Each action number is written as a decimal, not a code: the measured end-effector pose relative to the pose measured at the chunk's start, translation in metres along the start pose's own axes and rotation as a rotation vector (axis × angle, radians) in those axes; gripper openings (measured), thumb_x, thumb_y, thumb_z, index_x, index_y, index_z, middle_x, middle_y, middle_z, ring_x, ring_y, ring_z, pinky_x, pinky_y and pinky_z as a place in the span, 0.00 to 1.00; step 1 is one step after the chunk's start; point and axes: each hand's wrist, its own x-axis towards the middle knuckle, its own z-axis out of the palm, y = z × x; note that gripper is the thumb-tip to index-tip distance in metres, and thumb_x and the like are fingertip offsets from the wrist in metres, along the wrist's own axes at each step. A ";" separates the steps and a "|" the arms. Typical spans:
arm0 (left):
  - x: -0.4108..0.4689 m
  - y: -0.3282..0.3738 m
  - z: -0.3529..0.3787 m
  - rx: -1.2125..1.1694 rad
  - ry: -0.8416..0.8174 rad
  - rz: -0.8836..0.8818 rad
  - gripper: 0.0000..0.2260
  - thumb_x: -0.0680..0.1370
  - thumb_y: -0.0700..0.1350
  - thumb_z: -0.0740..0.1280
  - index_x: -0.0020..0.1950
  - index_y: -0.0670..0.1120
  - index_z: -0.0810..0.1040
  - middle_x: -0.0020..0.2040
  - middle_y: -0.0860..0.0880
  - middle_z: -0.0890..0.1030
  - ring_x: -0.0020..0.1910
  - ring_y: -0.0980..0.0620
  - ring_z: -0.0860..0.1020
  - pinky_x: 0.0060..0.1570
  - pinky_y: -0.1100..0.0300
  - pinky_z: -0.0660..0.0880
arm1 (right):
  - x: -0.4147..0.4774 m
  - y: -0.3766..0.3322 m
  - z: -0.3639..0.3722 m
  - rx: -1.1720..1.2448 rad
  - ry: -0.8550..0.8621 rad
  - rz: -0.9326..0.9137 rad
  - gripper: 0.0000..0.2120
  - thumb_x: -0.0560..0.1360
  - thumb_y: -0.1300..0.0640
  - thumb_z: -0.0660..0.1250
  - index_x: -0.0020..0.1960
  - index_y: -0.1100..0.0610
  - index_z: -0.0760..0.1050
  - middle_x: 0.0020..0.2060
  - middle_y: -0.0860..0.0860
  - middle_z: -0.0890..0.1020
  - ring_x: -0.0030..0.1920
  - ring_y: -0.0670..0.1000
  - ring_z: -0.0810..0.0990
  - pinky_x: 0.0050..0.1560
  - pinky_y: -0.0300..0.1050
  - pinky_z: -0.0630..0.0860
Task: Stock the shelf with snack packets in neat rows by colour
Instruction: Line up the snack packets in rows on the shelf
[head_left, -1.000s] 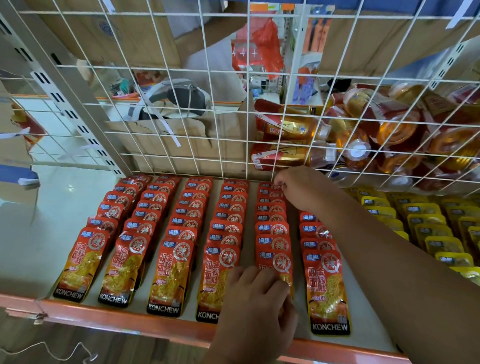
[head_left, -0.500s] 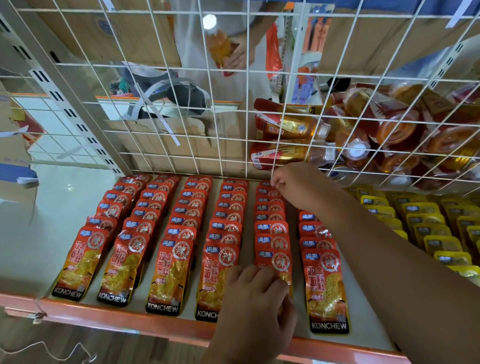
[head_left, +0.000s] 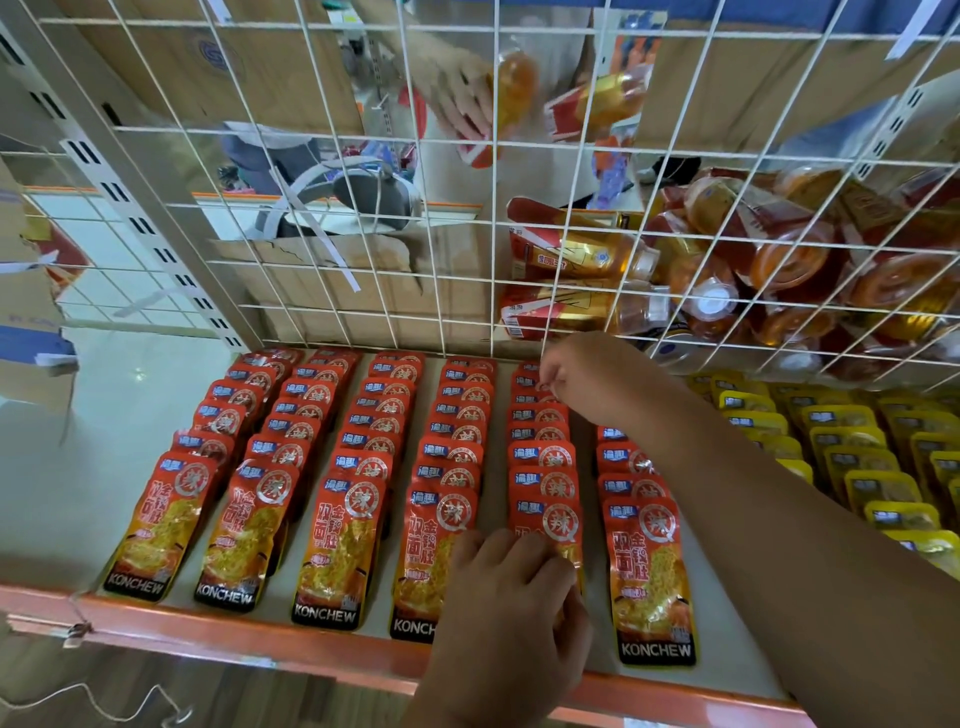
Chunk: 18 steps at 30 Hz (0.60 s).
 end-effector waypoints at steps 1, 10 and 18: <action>0.000 0.000 0.000 0.000 0.000 0.001 0.04 0.72 0.52 0.70 0.41 0.52 0.79 0.42 0.56 0.78 0.42 0.55 0.74 0.47 0.53 0.71 | 0.002 -0.001 -0.002 0.002 -0.011 0.005 0.15 0.78 0.60 0.67 0.64 0.52 0.79 0.62 0.52 0.80 0.60 0.54 0.79 0.61 0.51 0.78; 0.001 -0.001 0.000 0.000 0.013 0.016 0.04 0.72 0.51 0.70 0.41 0.52 0.80 0.42 0.56 0.78 0.41 0.54 0.74 0.46 0.53 0.71 | 0.011 -0.006 -0.011 0.017 -0.184 0.085 0.20 0.80 0.61 0.65 0.71 0.54 0.74 0.71 0.55 0.73 0.69 0.56 0.73 0.69 0.50 0.72; 0.000 -0.001 0.000 -0.013 0.018 0.023 0.04 0.72 0.50 0.70 0.41 0.51 0.80 0.42 0.55 0.78 0.42 0.54 0.75 0.46 0.53 0.72 | 0.005 -0.001 -0.007 0.004 -0.089 0.033 0.16 0.79 0.60 0.67 0.66 0.52 0.78 0.65 0.53 0.78 0.63 0.55 0.78 0.65 0.52 0.76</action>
